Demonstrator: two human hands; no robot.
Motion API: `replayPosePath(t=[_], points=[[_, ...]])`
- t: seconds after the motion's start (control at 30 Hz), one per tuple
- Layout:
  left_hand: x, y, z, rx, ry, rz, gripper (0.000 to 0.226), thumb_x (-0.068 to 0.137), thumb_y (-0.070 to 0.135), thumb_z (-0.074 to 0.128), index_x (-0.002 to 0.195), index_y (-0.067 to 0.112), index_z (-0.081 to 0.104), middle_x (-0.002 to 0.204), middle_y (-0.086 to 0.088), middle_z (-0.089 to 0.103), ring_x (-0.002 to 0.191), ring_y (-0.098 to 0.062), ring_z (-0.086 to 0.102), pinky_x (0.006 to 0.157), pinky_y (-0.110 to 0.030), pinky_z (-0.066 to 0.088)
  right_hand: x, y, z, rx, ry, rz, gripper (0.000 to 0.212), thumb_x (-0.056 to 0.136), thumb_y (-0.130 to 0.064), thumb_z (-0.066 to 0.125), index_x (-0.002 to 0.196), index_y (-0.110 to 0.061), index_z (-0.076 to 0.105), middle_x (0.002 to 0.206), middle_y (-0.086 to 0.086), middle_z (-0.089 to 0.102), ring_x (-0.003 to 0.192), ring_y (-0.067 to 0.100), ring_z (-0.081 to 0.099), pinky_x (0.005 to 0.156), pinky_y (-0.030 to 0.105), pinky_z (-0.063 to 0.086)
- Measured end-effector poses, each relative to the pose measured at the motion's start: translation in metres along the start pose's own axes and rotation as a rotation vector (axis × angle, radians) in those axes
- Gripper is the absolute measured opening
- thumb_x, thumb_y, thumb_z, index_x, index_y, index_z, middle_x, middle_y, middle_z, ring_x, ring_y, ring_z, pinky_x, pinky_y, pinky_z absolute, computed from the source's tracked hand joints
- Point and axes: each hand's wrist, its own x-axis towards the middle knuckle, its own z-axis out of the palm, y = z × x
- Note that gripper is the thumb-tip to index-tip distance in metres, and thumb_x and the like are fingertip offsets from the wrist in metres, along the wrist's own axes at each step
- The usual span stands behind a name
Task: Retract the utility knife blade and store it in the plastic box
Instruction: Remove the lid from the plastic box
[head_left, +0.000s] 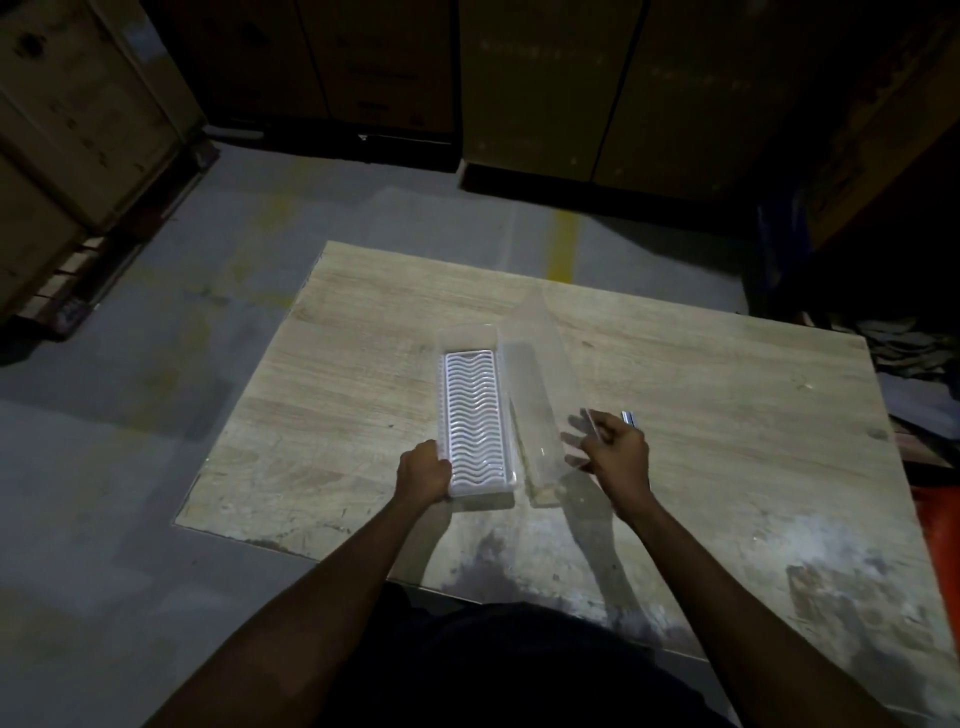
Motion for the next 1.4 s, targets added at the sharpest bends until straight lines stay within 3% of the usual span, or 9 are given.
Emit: replayPosePath(t=[0.2, 0.3, 0.43, 0.53, 0.6, 0.73, 0.83, 1.1, 1.4], points=[[0.0, -0.009, -0.001, -0.266, 0.007, -0.134, 0.027, 0.088, 0.005, 0.051, 0.112, 0.0, 0.063, 0.106, -0.025, 0.07, 0.071, -0.039, 0.074, 0.064, -0.05, 0.063, 0.004, 0.043, -0.013, -0.35, 0.037, -0.005, 0.035, 0.092, 0.003, 0.045, 0.119, -0.011, 0.061, 0.089, 0.011, 0.064, 0.059, 0.018, 0.068, 0.051, 0.024, 0.057], [-0.003, -0.01, 0.004, -0.325, 0.035, -0.159, 0.03, 0.088, 0.003, 0.054, 0.115, -0.003, 0.064, 0.104, -0.026, 0.071, 0.064, -0.037, 0.074, 0.059, -0.048, 0.063, 0.001, 0.061, -0.019, -0.816, -0.025, -0.119, 0.043, 0.084, -0.003, 0.042, 0.122, -0.006, 0.062, 0.09, 0.02, 0.06, 0.076, 0.036, 0.066, 0.068, 0.037, 0.053], [-0.008, -0.009, 0.008, -0.372, 0.019, -0.196, 0.035, 0.087, 0.001, 0.056, 0.123, -0.003, 0.059, 0.11, -0.025, 0.067, 0.069, -0.041, 0.074, 0.063, -0.05, 0.062, -0.006, 0.063, -0.023, -1.109, -0.044, -0.089, 0.032, 0.085, -0.006, 0.044, 0.106, -0.019, 0.064, 0.095, 0.009, 0.057, 0.092, 0.03, 0.064, 0.072, 0.037, 0.05], [-0.013, -0.007, 0.008, -0.361, -0.002, -0.192, 0.027, 0.085, 0.006, 0.061, 0.112, 0.001, 0.062, 0.104, -0.023, 0.068, 0.071, -0.039, 0.074, 0.064, -0.051, 0.063, -0.002, 0.061, -0.028, -1.11, 0.001, -0.056, 0.019, 0.088, -0.011, 0.048, 0.1, -0.017, 0.062, 0.098, 0.008, 0.058, 0.096, 0.028, 0.063, 0.075, 0.031, 0.055], [-0.014, -0.007, 0.01, -0.346, -0.016, -0.197, 0.023, 0.087, 0.012, 0.061, 0.108, 0.003, 0.06, 0.096, -0.023, 0.069, 0.061, -0.032, 0.071, 0.062, -0.046, 0.063, 0.004, 0.056, -0.034, -0.985, 0.035, -0.023, 0.014, 0.092, -0.011, 0.05, 0.099, -0.008, 0.062, 0.095, 0.012, 0.059, 0.088, 0.028, 0.061, 0.062, 0.007, 0.046], [-0.008, -0.008, 0.009, -0.358, -0.008, -0.212, 0.024, 0.093, 0.022, 0.056, 0.111, 0.006, 0.059, 0.108, -0.024, 0.065, 0.072, -0.034, 0.07, 0.065, -0.046, 0.063, 0.026, 0.048, -0.049, -0.967, 0.258, -0.065, 0.018, 0.087, -0.021, 0.057, 0.103, -0.018, 0.064, 0.099, 0.011, 0.06, 0.095, 0.034, 0.061, 0.073, 0.036, 0.05], [0.001, -0.006, 0.007, -0.324, 0.053, -0.188, 0.013, 0.096, 0.021, 0.052, 0.103, 0.012, 0.056, 0.113, -0.025, 0.063, 0.084, -0.036, 0.067, 0.057, -0.039, 0.062, 0.043, 0.042, -0.055, -0.945, 0.318, -0.002, 0.023, 0.083, -0.02, 0.063, 0.104, -0.011, 0.062, 0.102, 0.017, 0.059, 0.098, 0.04, 0.057, 0.076, 0.044, 0.05], [0.03, -0.01, 0.009, -0.221, 0.156, -0.159, 0.011, 0.092, 0.026, 0.051, 0.096, 0.016, 0.054, 0.102, -0.025, 0.067, 0.086, -0.042, 0.069, 0.075, -0.053, 0.06, 0.077, 0.052, -0.055, -1.02, 0.322, 0.184, 0.041, 0.077, -0.038, 0.071, 0.102, -0.007, 0.059, 0.106, 0.017, 0.062, 0.105, 0.041, 0.054, 0.087, 0.047, 0.045], [0.027, -0.001, 0.004, -0.245, 0.126, -0.139, 0.018, 0.095, 0.019, 0.048, 0.104, 0.006, 0.056, 0.1, -0.026, 0.065, 0.082, -0.043, 0.069, 0.066, -0.048, 0.062, 0.083, 0.06, -0.054, -1.047, 0.394, 0.202, 0.031, 0.074, -0.035, 0.063, 0.09, -0.008, 0.062, 0.092, 0.014, 0.064, 0.096, 0.039, 0.054, 0.081, 0.045, 0.044]])
